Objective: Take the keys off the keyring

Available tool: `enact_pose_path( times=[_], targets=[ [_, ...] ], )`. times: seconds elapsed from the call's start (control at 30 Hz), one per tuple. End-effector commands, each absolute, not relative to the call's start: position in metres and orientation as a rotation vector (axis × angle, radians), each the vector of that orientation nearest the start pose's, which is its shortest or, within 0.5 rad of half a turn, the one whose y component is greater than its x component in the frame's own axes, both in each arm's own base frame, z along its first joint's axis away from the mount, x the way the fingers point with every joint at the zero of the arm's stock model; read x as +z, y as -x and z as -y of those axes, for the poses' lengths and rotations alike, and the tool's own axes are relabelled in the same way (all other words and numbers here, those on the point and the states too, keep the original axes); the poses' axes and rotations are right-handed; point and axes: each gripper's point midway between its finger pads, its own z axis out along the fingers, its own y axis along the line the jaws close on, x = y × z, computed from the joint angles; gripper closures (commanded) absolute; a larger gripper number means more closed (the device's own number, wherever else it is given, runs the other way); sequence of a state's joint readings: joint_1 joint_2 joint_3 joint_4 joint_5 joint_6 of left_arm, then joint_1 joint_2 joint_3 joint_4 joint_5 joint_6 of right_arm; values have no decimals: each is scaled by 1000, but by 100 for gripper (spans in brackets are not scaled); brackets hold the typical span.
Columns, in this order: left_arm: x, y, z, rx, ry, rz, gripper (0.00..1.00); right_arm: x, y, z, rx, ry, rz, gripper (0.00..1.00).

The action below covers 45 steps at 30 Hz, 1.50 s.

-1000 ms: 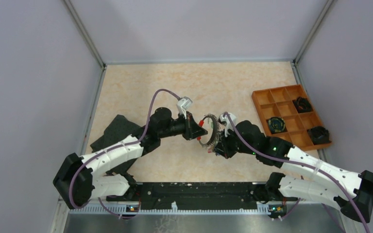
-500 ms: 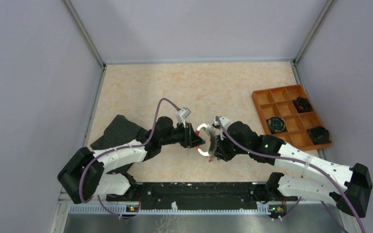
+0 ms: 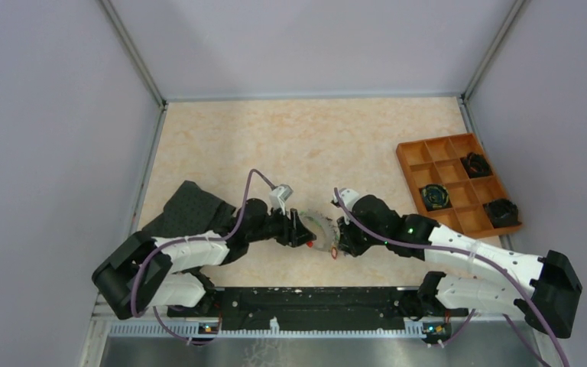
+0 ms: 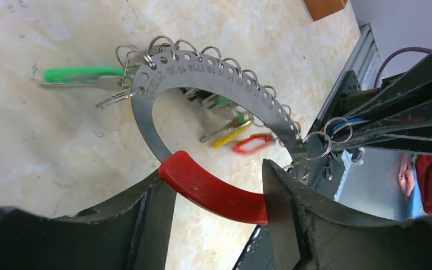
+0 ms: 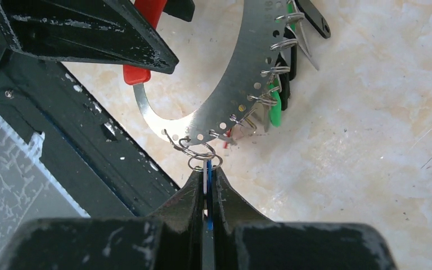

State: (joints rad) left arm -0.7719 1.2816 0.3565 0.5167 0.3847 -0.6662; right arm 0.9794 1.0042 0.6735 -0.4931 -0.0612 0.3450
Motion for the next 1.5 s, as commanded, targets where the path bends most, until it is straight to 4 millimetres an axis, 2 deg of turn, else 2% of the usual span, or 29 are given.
enact_pose_path(
  times=[0.0,0.2,0.47,0.7,0.8,1.0,1.1,1.2,1.37,1.47],
  targets=[
    [92,-183,290,-1199,-422,-2081,36,114,-141,-246,662,813,-2298,100],
    [99,-175,282,-1168,-469,-2024,34,115,-140,-245,649,843,-2295,100],
    [108,-161,288,-1133,-586,-1959,30,124,-144,-247,649,851,-2267,100],
    [133,-145,298,-1167,-695,-1847,30,126,-143,-245,640,876,-2258,100],
    [132,-139,297,-1178,-706,-1851,29,127,-143,-245,638,879,-2254,100],
    [114,-140,285,-1143,-631,-1934,21,129,-144,-244,630,874,-2255,100],
    [112,-140,281,-1138,-601,-1940,21,131,-144,-244,637,872,-2252,100],
    [126,-141,281,-1149,-596,-1889,23,132,-142,-245,650,877,-2246,100],
    [167,-137,285,-1197,-651,-1741,31,135,-141,-246,660,895,-2233,100],
    [187,-136,288,-1213,-682,-1661,35,143,-142,-248,676,902,-2205,100]
  ],
)
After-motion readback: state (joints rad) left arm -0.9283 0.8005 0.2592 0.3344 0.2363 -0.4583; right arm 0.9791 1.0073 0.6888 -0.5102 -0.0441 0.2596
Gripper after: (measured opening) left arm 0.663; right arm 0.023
